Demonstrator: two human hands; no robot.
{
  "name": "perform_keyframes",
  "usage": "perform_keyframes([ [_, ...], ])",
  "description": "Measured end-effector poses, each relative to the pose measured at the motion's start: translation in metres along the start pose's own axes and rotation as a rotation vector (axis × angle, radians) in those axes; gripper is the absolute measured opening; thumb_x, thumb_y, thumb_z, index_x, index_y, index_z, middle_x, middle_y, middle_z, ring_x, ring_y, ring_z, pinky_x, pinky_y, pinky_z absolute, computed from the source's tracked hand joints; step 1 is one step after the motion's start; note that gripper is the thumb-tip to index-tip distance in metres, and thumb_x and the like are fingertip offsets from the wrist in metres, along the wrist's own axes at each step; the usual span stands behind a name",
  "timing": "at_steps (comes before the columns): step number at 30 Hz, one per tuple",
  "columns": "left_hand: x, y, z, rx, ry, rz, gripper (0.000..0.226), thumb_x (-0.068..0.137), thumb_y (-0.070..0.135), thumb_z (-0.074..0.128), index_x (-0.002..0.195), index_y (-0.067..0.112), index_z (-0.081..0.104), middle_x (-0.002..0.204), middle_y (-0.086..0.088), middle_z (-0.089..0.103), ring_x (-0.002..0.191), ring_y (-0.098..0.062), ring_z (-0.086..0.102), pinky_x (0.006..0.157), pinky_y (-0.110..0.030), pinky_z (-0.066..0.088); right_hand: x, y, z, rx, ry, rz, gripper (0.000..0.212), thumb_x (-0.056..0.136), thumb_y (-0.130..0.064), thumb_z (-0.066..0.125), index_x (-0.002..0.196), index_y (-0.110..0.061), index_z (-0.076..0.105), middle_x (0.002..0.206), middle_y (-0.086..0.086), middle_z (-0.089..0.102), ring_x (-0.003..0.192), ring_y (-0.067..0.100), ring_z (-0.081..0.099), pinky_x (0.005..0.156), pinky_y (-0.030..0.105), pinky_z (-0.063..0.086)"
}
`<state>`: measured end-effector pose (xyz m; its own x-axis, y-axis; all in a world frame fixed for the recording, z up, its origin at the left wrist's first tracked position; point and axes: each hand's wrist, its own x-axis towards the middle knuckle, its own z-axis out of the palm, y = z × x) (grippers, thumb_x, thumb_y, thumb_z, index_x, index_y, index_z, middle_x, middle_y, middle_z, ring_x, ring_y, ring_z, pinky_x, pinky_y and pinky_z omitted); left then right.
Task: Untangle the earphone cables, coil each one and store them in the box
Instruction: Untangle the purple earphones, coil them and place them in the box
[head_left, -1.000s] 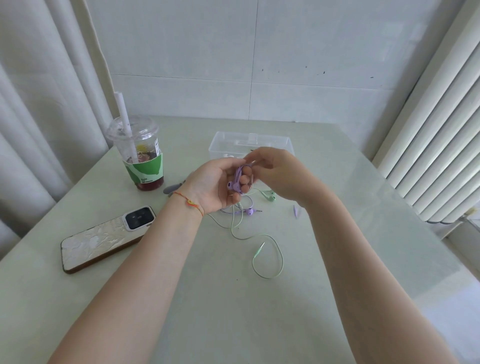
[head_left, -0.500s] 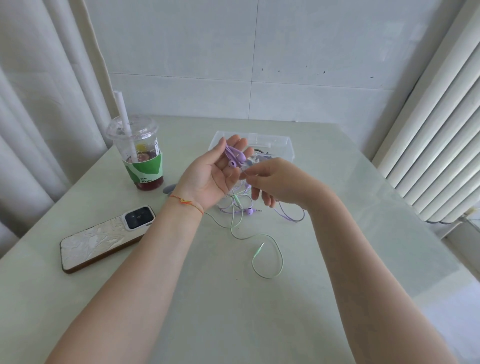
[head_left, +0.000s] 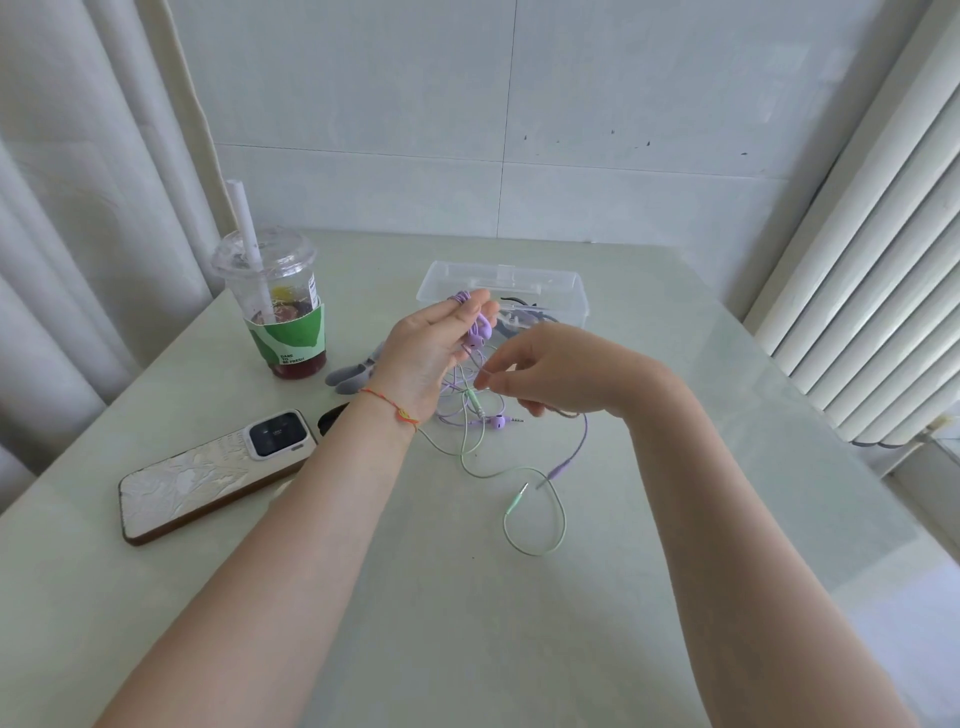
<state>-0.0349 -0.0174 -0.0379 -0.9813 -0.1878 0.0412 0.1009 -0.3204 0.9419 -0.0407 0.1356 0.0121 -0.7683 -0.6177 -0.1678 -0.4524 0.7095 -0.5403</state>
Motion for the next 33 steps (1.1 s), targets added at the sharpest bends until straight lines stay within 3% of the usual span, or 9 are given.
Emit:
perform_keyframes([
  [2, 0.001, -0.002, 0.0, 0.014, 0.046, 0.006, 0.012, 0.094, 0.009, 0.06, 0.098, 0.003, 0.069, 0.102, -0.016, 0.066, 0.1, -0.021, 0.067, 0.086, -0.026, 0.052, 0.0, -0.002, -0.001, 0.009, 0.036, -0.011, 0.02, 0.094, -0.035, 0.057, 0.1, -0.026, 0.073, 0.057, -0.004, 0.053, 0.047, 0.012, 0.043, 0.047, 0.018, 0.036],
  [5, 0.002, -0.004, -0.001, 0.151, 0.076, -0.015, 0.013, 0.092, 0.012, 0.064, 0.097, 0.001, 0.071, 0.088, -0.012, 0.067, 0.08, -0.021, 0.059, 0.086, -0.029, 0.054, 0.001, -0.002, -0.003, 0.028, 0.148, -0.033, 0.018, 0.092, -0.031, 0.06, 0.092, -0.018, 0.073, 0.06, -0.002, 0.046, 0.05, 0.014, 0.04, 0.051, 0.023, 0.035],
  [9, -0.001, 0.0, 0.004, 0.283, -0.023, -0.148, 0.036, 0.096, 0.012, 0.055, 0.061, 0.008, 0.064, 0.063, -0.01, 0.061, 0.076, -0.028, 0.054, 0.076, -0.03, 0.051, 0.006, 0.004, -0.006, 0.018, 0.385, -0.039, 0.013, 0.091, -0.019, 0.058, 0.085, -0.015, 0.069, 0.058, -0.012, 0.047, 0.047, 0.0, 0.043, 0.043, 0.011, 0.029],
  [13, -0.005, 0.003, 0.005, 0.265, -0.186, -0.254, 0.04, 0.102, 0.032, 0.044, 0.09, 0.002, 0.068, 0.081, -0.014, 0.071, 0.071, -0.022, 0.066, 0.073, -0.029, 0.055, 0.012, 0.015, -0.007, 0.053, 0.516, -0.034, 0.008, 0.092, -0.023, 0.06, 0.087, -0.02, 0.065, 0.063, -0.013, 0.049, 0.058, 0.0, 0.044, 0.051, 0.014, 0.029],
  [16, -0.006, 0.004, 0.003, 0.165, -0.295, -0.266, 0.039, 0.101, 0.031, 0.044, 0.091, 0.003, 0.07, 0.083, -0.015, 0.071, 0.07, -0.022, 0.065, 0.072, -0.029, 0.054, 0.016, 0.023, -0.008, 0.087, 0.568, -0.011, 0.007, 0.091, -0.024, 0.062, 0.087, -0.019, 0.065, 0.064, -0.012, 0.048, 0.059, 0.002, 0.043, 0.052, 0.016, 0.029],
  [21, -0.012, 0.014, 0.001, -0.078, -0.372, -0.28, 0.029, 0.093, 0.024, 0.052, 0.08, 0.011, 0.075, 0.079, -0.005, 0.07, 0.077, -0.022, 0.07, 0.072, -0.029, 0.058, 0.017, 0.023, -0.005, 0.147, 0.483, -0.018, 0.011, 0.095, -0.025, 0.057, 0.093, -0.019, 0.067, 0.081, -0.003, 0.066, 0.075, 0.014, 0.057, 0.063, 0.024, 0.043],
  [26, -0.009, 0.02, -0.004, -0.393, -0.329, -0.269, 0.03, 0.09, 0.028, 0.052, 0.083, 0.013, 0.077, 0.085, 0.0, 0.071, 0.086, -0.015, 0.069, 0.058, -0.024, 0.057, 0.013, 0.018, 0.0, 0.207, 0.276, -0.043, 0.017, 0.094, -0.012, 0.049, 0.088, -0.012, 0.065, 0.077, -0.002, 0.07, 0.072, 0.01, 0.065, 0.063, 0.015, 0.046],
  [29, -0.005, 0.021, -0.007, -0.51, -0.312, -0.271, 0.032, 0.092, 0.028, 0.049, 0.087, 0.013, 0.078, 0.092, 0.002, 0.073, 0.096, -0.013, 0.065, 0.053, -0.02, 0.055, 0.014, 0.019, 0.003, 0.235, 0.219, -0.025, 0.02, 0.089, -0.007, 0.048, 0.084, -0.01, 0.067, 0.077, -0.002, 0.071, 0.073, 0.011, 0.067, 0.075, 0.029, 0.052],
  [33, -0.002, 0.024, -0.011, -0.671, -0.236, -0.258, 0.035, 0.1, 0.024, 0.043, 0.089, 0.009, 0.073, 0.088, 0.001, 0.072, 0.082, -0.015, 0.071, 0.049, -0.017, 0.051, 0.015, 0.024, 0.004, 0.246, 0.187, 0.045, 0.018, 0.086, -0.008, 0.049, 0.078, -0.011, 0.066, 0.078, 0.004, 0.071, 0.078, 0.02, 0.069, 0.084, 0.042, 0.054],
])
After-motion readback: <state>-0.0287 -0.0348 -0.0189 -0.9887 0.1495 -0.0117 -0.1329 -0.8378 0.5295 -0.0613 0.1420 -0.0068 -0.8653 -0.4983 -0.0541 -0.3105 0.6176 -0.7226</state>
